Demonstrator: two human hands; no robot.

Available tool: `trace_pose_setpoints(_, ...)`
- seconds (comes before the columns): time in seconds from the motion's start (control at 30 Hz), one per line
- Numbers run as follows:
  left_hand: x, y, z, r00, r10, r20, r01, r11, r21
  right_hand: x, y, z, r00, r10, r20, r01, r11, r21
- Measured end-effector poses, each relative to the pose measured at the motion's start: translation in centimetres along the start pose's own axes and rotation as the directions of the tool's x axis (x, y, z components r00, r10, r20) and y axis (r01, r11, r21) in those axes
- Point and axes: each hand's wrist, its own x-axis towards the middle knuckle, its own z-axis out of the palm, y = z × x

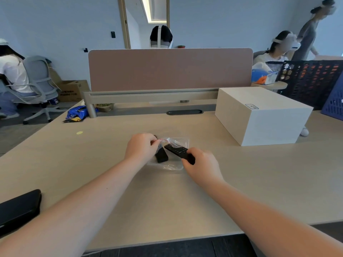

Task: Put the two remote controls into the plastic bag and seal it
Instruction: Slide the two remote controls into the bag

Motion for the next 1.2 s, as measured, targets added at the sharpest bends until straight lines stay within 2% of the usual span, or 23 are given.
trace_pose_setpoints(0.2,-0.1,-0.1,0.7,0.999,0.026,-0.024,-0.028,0.998,-0.060,1.2,0.4,3.0,0.999,0.032,0.006,-0.032,0.999,-0.022)
trace_pose_setpoints(0.3,0.0,-0.2,0.9,1.000,0.028,-0.006,-0.028,0.998,-0.064,1.6,0.4,3.6,0.993,0.034,0.111,-0.027,0.997,-0.068)
trace_pose_setpoints(0.47,0.4,-0.6,1.2,1.000,0.025,-0.006,-0.025,0.996,-0.082,2.1,1.6,1.8,0.969,0.011,0.246,-0.022,0.999,0.045)
trace_pose_setpoints(0.6,0.4,-0.5,1.6,0.999,0.032,0.003,-0.032,0.997,-0.070,3.0,3.0,0.5,0.933,0.001,0.360,-0.008,1.000,0.019)
trace_pose_setpoints(0.77,0.3,-0.7,1.6,0.999,0.044,0.002,-0.044,0.996,-0.083,3.1,3.3,1.5,0.947,-0.109,0.302,0.106,0.994,0.026)
trace_pose_setpoints(0.9,0.2,-1.0,1.6,0.998,0.064,-0.013,-0.065,0.995,-0.082,3.6,2.6,3.0,0.930,-0.243,0.274,0.269,0.961,-0.060)
trace_pose_setpoints(1.0,0.1,-1.4,1.4,0.997,0.082,0.000,-0.082,0.993,-0.079,4.3,2.1,3.7,0.927,-0.237,0.290,0.292,0.943,-0.163)
trace_pose_setpoints(1.2,0.0,-2.0,1.5,0.996,0.089,0.007,-0.088,0.989,-0.116,5.4,1.8,4.1,0.942,-0.142,0.303,0.234,0.927,-0.294)
